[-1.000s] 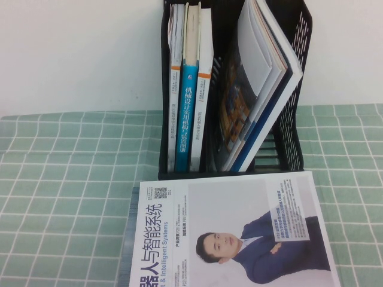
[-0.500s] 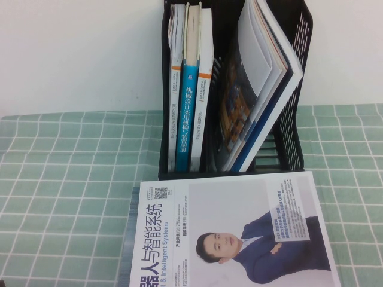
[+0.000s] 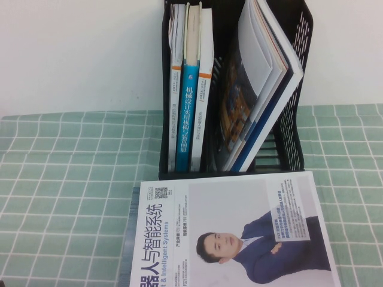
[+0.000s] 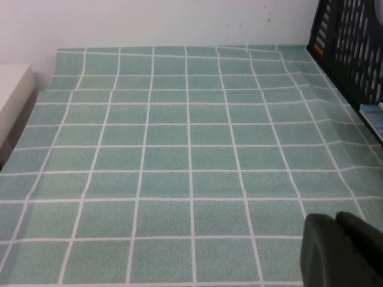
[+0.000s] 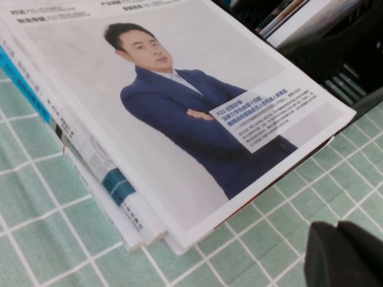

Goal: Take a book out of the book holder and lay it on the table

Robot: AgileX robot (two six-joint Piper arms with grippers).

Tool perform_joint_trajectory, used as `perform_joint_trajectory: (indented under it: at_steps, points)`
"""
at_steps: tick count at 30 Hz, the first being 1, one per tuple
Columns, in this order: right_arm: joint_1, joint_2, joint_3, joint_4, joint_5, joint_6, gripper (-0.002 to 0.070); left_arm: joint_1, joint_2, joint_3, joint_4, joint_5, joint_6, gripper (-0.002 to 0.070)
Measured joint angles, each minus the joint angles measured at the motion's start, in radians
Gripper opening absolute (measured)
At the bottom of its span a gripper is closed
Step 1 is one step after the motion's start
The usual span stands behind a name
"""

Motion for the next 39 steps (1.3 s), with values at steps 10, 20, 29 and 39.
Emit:
perform_joint_trajectory:
  at_steps: [10, 20, 29, 39]
  points:
    - [0.0, 0.0, 0.0, 0.0, 0.0, 0.0, -0.0002, 0.0, 0.0, -0.002, 0.0, 0.005, 0.0, -0.0003]
    - [0.0, 0.0, 0.0, 0.0, 0.0, 0.0, -0.0002, 0.0, 0.0, -0.002, 0.0, 0.007, 0.0, -0.0003]
    - [-0.022, 0.0, 0.0, -0.076, 0.025, 0.041, -0.0002, 0.0, 0.0, -0.002, 0.0, 0.007, 0.0, -0.0003]
    - [-0.511, -0.022, 0.0, 0.006, -0.178, 0.052, -0.0002, 0.0, 0.0, -0.002, 0.002, 0.007, 0.0, -0.0003]
